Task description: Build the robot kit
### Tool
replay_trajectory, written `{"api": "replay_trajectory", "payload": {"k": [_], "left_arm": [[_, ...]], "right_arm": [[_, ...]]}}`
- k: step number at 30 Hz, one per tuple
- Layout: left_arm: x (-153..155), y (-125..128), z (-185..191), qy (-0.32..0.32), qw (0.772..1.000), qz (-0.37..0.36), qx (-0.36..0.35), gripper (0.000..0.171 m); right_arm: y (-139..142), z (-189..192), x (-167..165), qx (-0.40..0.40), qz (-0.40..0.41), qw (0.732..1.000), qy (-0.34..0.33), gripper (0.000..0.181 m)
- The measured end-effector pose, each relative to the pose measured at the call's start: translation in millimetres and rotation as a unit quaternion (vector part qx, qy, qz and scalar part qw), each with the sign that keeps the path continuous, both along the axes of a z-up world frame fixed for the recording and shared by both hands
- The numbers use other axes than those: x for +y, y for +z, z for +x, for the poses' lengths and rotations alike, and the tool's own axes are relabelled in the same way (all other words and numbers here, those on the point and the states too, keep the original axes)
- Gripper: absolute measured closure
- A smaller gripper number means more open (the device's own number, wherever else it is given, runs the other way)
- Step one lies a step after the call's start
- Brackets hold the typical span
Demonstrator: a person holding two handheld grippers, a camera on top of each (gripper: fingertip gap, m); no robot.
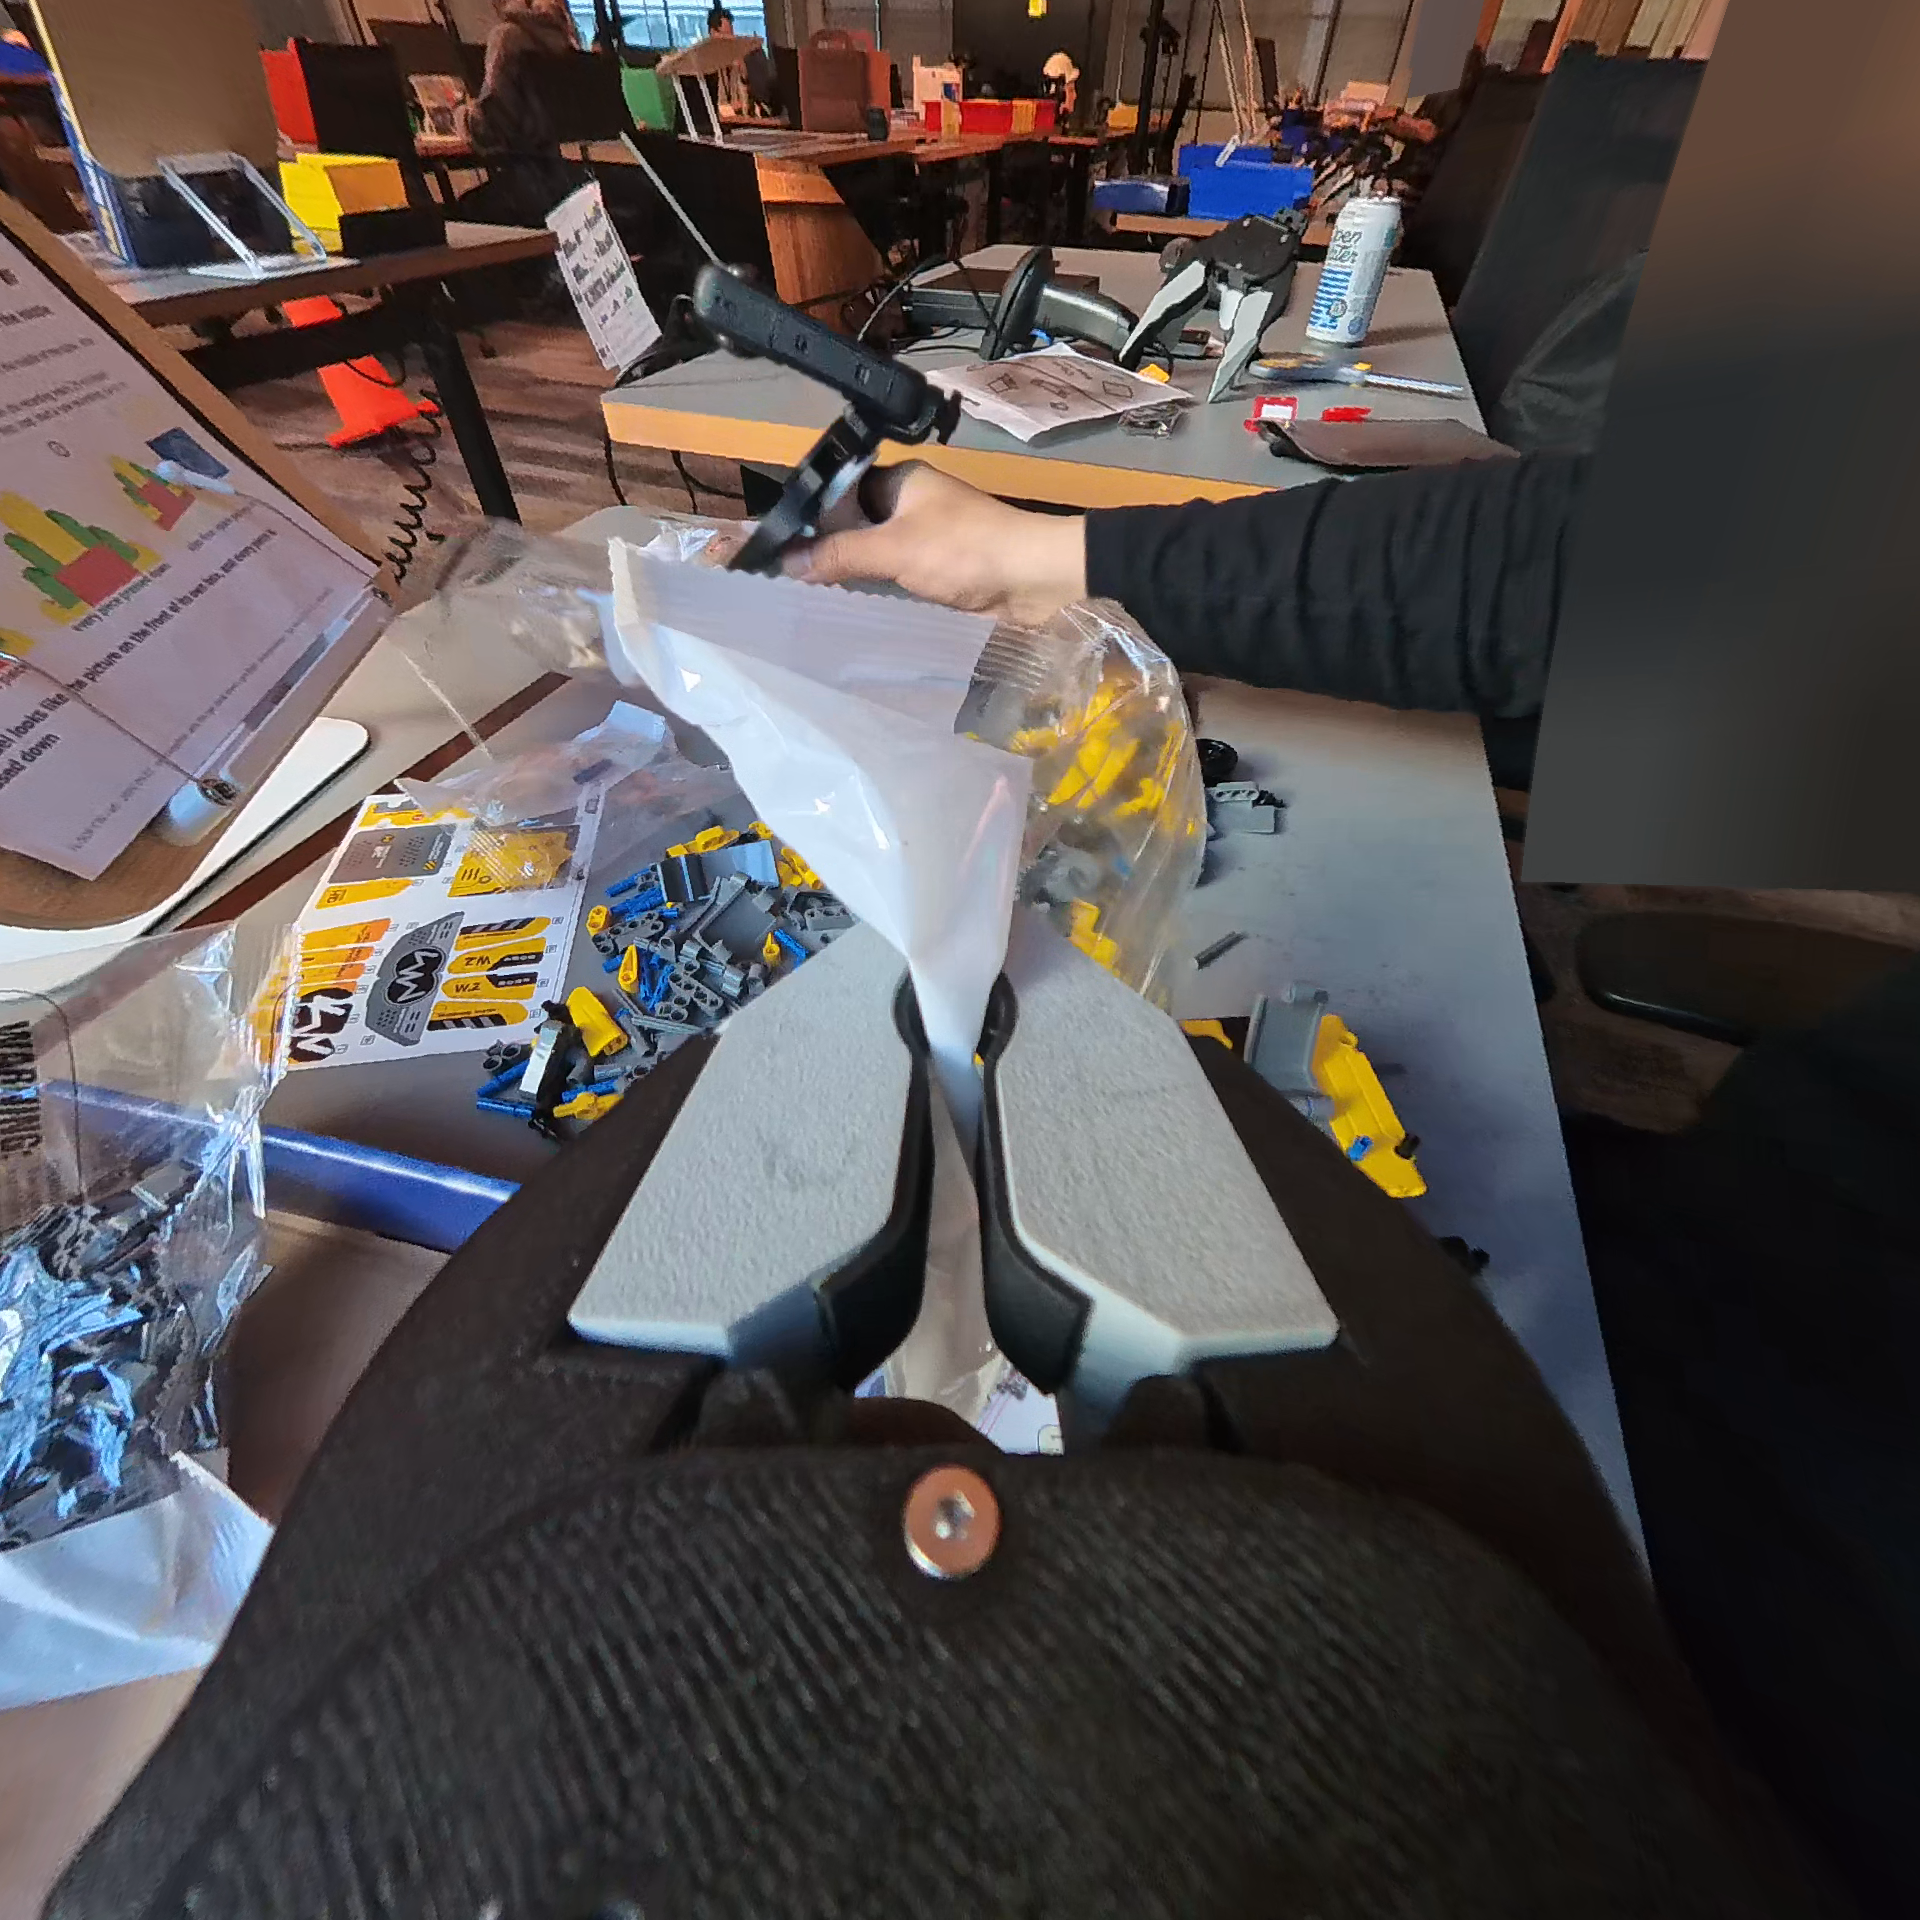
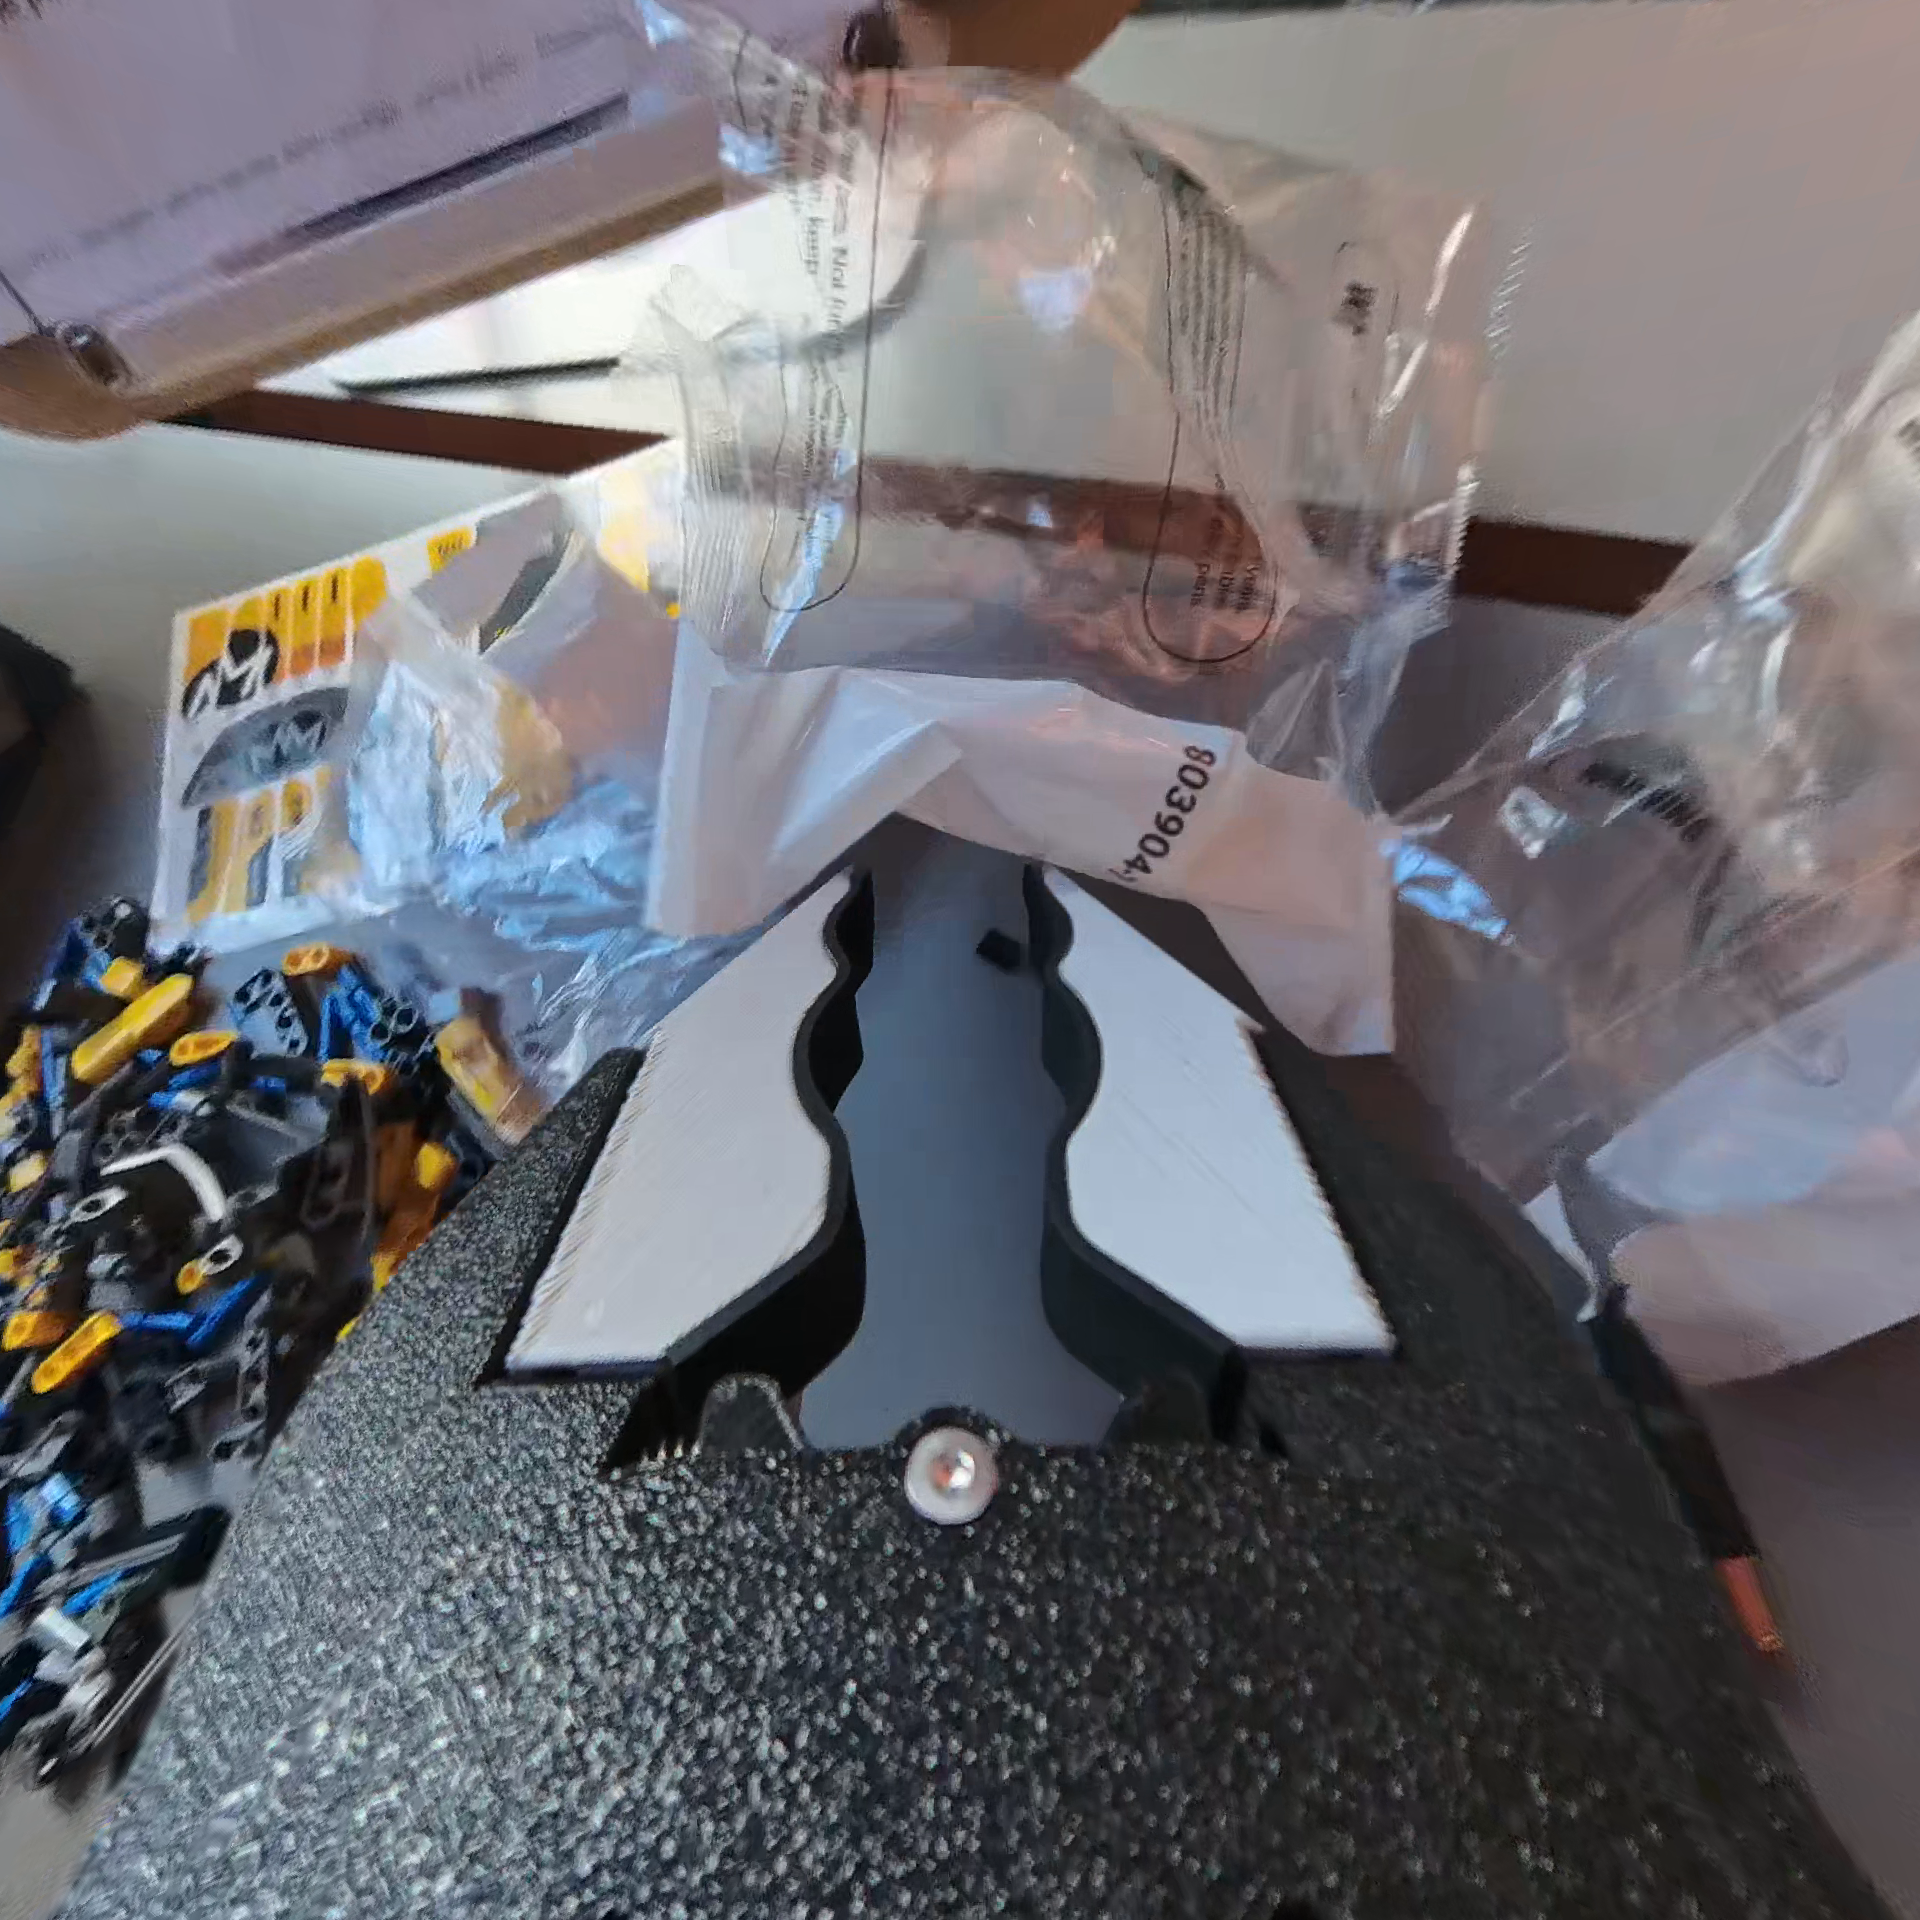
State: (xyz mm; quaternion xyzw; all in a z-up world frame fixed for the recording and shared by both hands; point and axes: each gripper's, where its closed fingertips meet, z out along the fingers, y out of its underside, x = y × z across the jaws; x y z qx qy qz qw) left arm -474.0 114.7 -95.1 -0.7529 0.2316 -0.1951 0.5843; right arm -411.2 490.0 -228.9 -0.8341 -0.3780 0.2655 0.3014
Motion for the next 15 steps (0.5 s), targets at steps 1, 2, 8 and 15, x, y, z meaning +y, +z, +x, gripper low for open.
{"api": "replay_trajectory", "payload": {"k": [1,2,8,15], "left_arm": [[-0.3,-0.7,-0.9,0.0,1.0,-0.001,-0.001,0.171],[-0.4,-1.4,-1.6,-0.001,1.0,-0.001,-0.003,0.171],[1.8,-2.0,-4.0,-0.002,1.0,-0.001,-0.007,0.171],[0.4,-0.5,-8.1,0.002,1.0,0.001,-0.006,0.171]], "right_arm": [[-0.7,-1.6,3.7,-0.003,0.007,1.0,0.001,0.152],[-5.7,-3.3,5.8,-0.014,0.006,1.0,0.004,0.152],[-38.9,-8.1,26.8,-0.101,0.041,0.994,0.003,0.159],[-43.1,-6.9,14.6,-0.066,-0.057,0.996,0.009,0.181]]}}
